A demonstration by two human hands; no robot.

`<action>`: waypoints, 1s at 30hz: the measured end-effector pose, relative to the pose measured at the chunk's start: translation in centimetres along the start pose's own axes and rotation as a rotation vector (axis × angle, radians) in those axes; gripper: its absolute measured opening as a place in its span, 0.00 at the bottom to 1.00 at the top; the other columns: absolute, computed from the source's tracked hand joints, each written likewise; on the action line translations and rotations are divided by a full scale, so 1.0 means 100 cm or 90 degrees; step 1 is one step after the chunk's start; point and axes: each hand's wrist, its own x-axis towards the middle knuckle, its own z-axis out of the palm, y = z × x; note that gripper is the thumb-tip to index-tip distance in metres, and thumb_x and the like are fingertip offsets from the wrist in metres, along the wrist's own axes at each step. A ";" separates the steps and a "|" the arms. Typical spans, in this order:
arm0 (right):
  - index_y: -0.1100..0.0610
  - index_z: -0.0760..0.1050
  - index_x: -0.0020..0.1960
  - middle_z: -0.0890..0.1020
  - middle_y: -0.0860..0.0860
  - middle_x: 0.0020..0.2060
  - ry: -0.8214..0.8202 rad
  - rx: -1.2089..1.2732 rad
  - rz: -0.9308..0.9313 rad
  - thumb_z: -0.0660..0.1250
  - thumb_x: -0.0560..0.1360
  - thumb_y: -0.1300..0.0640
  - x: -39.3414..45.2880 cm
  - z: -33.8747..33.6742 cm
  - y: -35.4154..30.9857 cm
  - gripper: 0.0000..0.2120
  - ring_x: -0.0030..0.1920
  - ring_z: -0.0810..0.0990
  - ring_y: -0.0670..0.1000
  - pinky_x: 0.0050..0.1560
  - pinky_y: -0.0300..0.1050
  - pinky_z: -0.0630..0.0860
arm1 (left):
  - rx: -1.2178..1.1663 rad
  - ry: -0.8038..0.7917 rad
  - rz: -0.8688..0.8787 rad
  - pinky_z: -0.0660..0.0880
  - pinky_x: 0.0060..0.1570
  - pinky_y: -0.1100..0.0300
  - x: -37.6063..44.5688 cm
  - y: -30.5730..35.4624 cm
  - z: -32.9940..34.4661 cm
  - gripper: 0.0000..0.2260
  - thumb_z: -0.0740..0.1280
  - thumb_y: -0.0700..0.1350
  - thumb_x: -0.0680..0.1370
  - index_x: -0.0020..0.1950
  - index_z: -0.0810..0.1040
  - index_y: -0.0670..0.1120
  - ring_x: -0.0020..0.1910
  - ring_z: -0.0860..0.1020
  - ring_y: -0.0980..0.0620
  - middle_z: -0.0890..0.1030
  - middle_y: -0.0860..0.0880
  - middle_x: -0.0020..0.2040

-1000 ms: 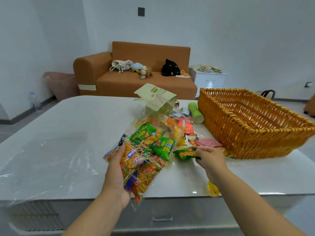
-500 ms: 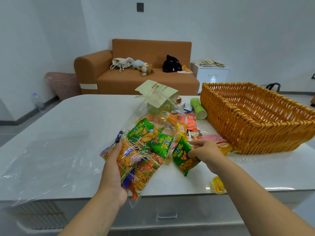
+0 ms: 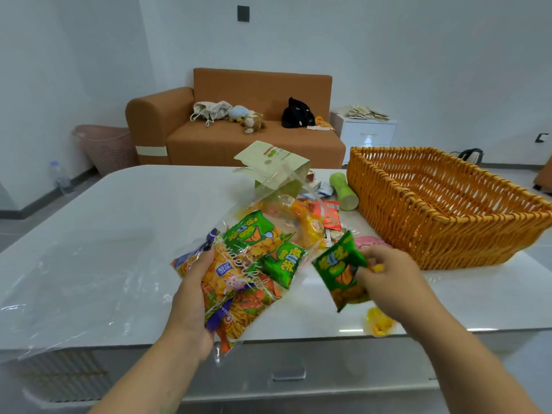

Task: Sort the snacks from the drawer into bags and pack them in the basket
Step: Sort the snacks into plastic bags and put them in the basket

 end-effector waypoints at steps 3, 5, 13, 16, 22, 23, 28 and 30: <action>0.52 0.78 0.44 0.83 0.54 0.47 0.051 0.311 0.057 0.63 0.77 0.68 0.004 -0.024 0.000 0.12 0.47 0.83 0.54 0.48 0.54 0.80 | 0.024 -0.022 -0.001 0.81 0.41 0.50 -0.001 0.001 -0.005 0.20 0.70 0.55 0.68 0.54 0.82 0.45 0.39 0.85 0.43 0.86 0.41 0.47; 0.55 0.77 0.48 0.84 0.56 0.47 0.059 0.497 0.088 0.61 0.79 0.68 0.006 -0.037 -0.005 0.11 0.43 0.84 0.52 0.41 0.48 0.80 | 0.039 -0.031 -0.002 0.82 0.37 0.50 -0.002 0.001 -0.009 0.20 0.69 0.54 0.67 0.54 0.82 0.45 0.37 0.85 0.43 0.86 0.41 0.46; 0.64 0.77 0.56 0.84 0.62 0.49 -0.303 0.579 0.048 0.58 0.75 0.72 0.001 -0.047 -0.015 0.14 0.44 0.85 0.57 0.39 0.47 0.83 | 0.066 -0.071 -0.022 0.82 0.31 0.49 -0.010 -0.001 -0.012 0.18 0.68 0.52 0.67 0.52 0.81 0.44 0.34 0.85 0.43 0.86 0.40 0.43; 0.64 0.78 0.54 0.84 0.62 0.48 -0.333 0.540 0.028 0.61 0.72 0.73 0.001 -0.046 -0.014 0.14 0.43 0.85 0.57 0.40 0.47 0.83 | 0.059 -0.061 -0.023 0.83 0.35 0.46 -0.010 -0.004 -0.011 0.16 0.68 0.53 0.67 0.49 0.84 0.45 0.36 0.85 0.43 0.86 0.41 0.45; 0.59 0.82 0.50 0.84 0.60 0.50 -0.317 0.485 -0.060 0.77 0.59 0.60 0.008 -0.058 -0.002 0.20 0.52 0.83 0.60 0.44 0.46 0.82 | 0.045 -0.067 0.004 0.82 0.40 0.50 -0.011 -0.002 -0.009 0.11 0.67 0.53 0.69 0.34 0.86 0.51 0.34 0.85 0.46 0.86 0.44 0.41; 0.57 0.83 0.48 0.84 0.59 0.50 -0.337 0.466 -0.078 0.80 0.55 0.57 0.008 -0.058 -0.002 0.21 0.52 0.84 0.59 0.44 0.44 0.82 | 0.049 -0.068 0.003 0.81 0.42 0.50 -0.011 -0.003 -0.009 0.10 0.67 0.52 0.69 0.37 0.86 0.50 0.34 0.85 0.46 0.86 0.44 0.41; 0.58 0.85 0.45 0.85 0.59 0.47 -0.356 0.376 -0.123 0.69 0.68 0.71 0.005 -0.050 -0.007 0.12 0.48 0.84 0.57 0.44 0.42 0.81 | 0.093 -0.057 -0.033 0.78 0.50 0.46 -0.010 -0.008 -0.007 0.21 0.69 0.54 0.66 0.54 0.81 0.44 0.38 0.85 0.42 0.85 0.39 0.47; 0.57 0.85 0.45 0.85 0.59 0.46 -0.340 0.365 -0.133 0.66 0.70 0.74 0.003 -0.049 -0.009 0.16 0.47 0.85 0.55 0.44 0.41 0.81 | 0.096 -0.058 -0.041 0.80 0.48 0.46 -0.009 -0.011 -0.005 0.22 0.69 0.54 0.66 0.55 0.81 0.44 0.39 0.85 0.42 0.85 0.39 0.48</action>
